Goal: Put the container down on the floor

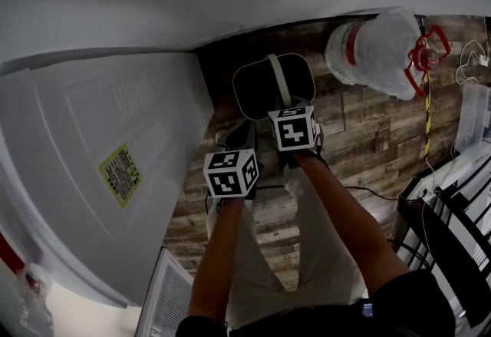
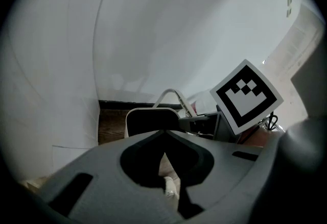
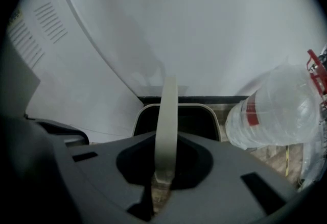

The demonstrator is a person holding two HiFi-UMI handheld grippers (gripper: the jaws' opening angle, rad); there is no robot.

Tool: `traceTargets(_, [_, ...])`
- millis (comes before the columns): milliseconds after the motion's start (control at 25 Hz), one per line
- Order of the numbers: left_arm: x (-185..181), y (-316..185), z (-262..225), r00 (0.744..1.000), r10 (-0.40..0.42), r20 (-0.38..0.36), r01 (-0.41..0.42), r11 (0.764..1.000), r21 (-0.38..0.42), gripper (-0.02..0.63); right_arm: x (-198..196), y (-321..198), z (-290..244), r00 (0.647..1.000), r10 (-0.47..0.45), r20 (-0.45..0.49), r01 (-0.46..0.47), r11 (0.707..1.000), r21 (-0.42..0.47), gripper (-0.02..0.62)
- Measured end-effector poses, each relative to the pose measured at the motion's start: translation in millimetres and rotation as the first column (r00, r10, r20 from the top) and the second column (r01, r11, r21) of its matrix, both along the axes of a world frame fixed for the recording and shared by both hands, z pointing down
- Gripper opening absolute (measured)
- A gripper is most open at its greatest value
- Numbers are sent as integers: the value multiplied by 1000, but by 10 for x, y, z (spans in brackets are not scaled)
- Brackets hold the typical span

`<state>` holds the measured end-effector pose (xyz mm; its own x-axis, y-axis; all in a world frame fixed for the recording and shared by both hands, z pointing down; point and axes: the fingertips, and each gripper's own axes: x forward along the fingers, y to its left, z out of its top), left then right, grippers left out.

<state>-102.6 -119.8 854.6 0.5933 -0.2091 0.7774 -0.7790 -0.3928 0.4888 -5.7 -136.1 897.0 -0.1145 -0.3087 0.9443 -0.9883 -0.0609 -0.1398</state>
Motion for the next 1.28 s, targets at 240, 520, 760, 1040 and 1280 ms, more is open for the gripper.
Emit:
traceTargets(240, [10,-184,122,1000,-13,1,13,1000,20,14,36,-237,58,1000,-10,-10,10,999,41,32])
traceTargets(520, [-25,-370,202,1000,-24,4,24,999,44,14,48,-429,165,1000,-18,-21,19,998,57,32])
traceTargets(760, [-62,-446,303,999,-33,8,33,998,59,14,43,-535,258,1000,-15,-22,16,997,75,32])
traceTargets(1040, [-50,-476,445,999,-39,5,38,997,60,14,39,-636,395,1000,-11,-19,12,996,93,32])
traceTargets(1280, [-86,-507,562,999,-39,14,38,998,59,14,-7,-692,506,1000,-15,-22,17,994,106,32])
